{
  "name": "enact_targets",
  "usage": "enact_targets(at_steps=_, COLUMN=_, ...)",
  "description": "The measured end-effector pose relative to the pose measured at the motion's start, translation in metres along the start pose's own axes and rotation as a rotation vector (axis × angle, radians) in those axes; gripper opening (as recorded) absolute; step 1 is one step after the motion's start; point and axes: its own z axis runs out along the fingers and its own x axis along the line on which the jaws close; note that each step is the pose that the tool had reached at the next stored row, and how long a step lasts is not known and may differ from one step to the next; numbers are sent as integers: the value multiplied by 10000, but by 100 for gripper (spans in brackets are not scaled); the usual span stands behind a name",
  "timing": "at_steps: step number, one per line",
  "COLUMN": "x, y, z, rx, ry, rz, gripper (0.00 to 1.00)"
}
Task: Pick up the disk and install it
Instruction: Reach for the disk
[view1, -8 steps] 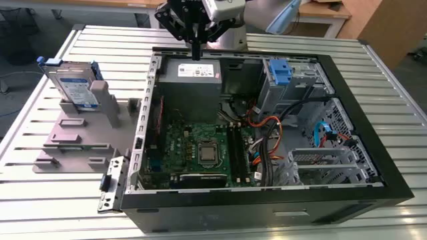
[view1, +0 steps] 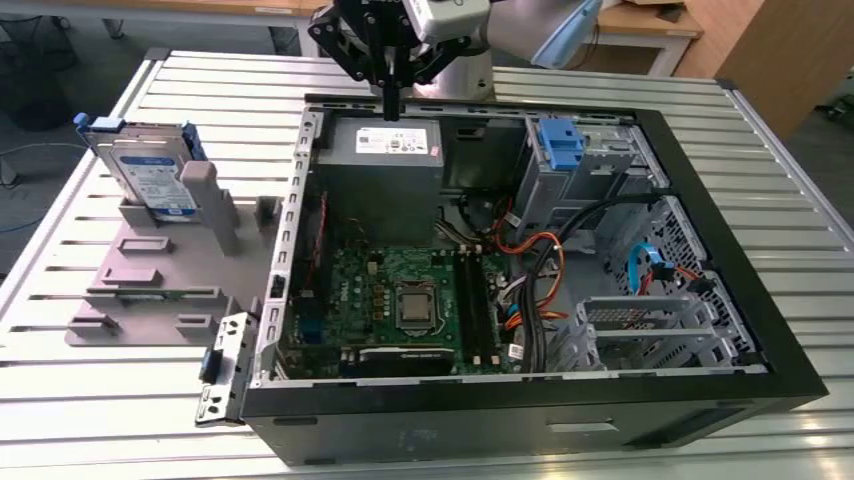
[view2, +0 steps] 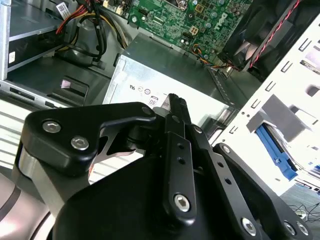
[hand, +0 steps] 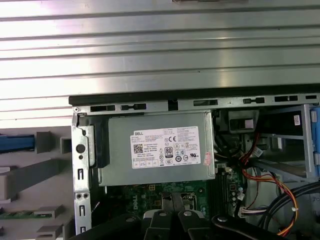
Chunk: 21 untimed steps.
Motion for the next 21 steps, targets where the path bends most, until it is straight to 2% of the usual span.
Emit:
enact_targets(at_steps=3, x=19, y=-2, z=-1, rx=0, ry=0, rz=0, gripper=11)
enact_targets(at_steps=14, x=24, y=-2, z=-1, rx=0, ry=0, rz=1, gripper=11)
enact_targets(at_steps=21, x=101, y=-8, z=-3, rx=0, ry=0, rz=0, gripper=11)
